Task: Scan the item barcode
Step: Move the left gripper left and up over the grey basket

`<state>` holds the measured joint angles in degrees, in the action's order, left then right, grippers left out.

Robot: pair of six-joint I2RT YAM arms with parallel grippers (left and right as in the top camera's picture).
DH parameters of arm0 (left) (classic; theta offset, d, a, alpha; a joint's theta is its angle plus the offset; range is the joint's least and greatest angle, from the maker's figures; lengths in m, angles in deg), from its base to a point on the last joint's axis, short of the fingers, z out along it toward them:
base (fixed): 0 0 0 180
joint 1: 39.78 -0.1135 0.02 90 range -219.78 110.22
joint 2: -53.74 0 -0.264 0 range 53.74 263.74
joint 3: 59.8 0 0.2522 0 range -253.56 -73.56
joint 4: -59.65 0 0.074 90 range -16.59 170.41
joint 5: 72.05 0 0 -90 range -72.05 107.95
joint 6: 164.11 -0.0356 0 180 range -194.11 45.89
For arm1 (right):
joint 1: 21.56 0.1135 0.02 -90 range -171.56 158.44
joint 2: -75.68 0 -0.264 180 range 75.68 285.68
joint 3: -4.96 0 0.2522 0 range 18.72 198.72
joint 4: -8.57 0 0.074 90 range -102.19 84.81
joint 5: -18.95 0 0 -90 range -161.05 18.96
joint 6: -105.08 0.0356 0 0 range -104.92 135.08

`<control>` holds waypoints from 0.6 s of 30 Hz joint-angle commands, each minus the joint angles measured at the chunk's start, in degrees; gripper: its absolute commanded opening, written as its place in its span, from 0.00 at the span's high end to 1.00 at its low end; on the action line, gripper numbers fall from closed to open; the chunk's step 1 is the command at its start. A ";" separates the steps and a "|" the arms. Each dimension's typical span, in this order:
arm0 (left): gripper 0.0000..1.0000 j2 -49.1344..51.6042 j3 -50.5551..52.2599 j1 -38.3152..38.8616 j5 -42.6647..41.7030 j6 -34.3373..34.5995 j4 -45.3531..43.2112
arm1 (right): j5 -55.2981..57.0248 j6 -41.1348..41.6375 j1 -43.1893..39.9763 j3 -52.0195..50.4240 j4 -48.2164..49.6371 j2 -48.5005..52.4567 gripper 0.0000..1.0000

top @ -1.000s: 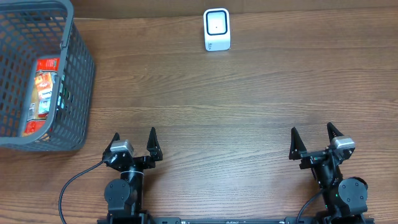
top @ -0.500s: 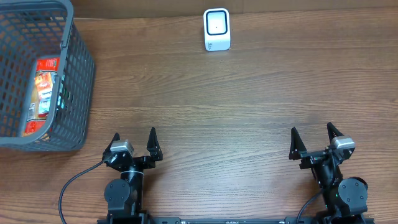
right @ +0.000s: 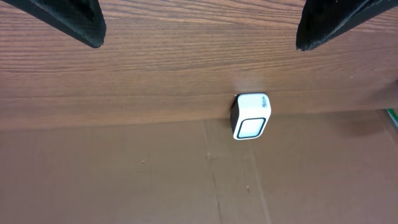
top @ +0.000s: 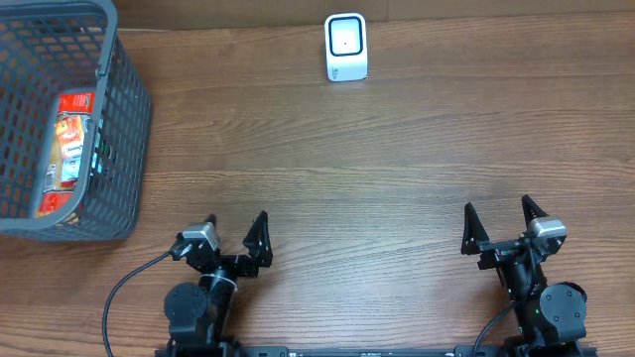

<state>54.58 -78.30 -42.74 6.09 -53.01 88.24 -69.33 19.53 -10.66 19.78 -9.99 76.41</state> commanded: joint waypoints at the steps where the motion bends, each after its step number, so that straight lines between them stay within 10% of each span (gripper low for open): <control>1: 0.00 -0.57 -4.15 0.37 -4.72 2.73 10.58 | -0.17 -0.39 -0.09 -0.61 0.13 -0.50 0.00; 18: 0.00 11.93 -25.86 0.37 -5.73 -1.18 33.05 | -0.15 -0.39 -0.09 -0.61 0.13 -0.50 0.00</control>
<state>60.31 -98.27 -42.74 2.05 -51.18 118.84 -69.35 19.49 -10.66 19.78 -9.96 76.41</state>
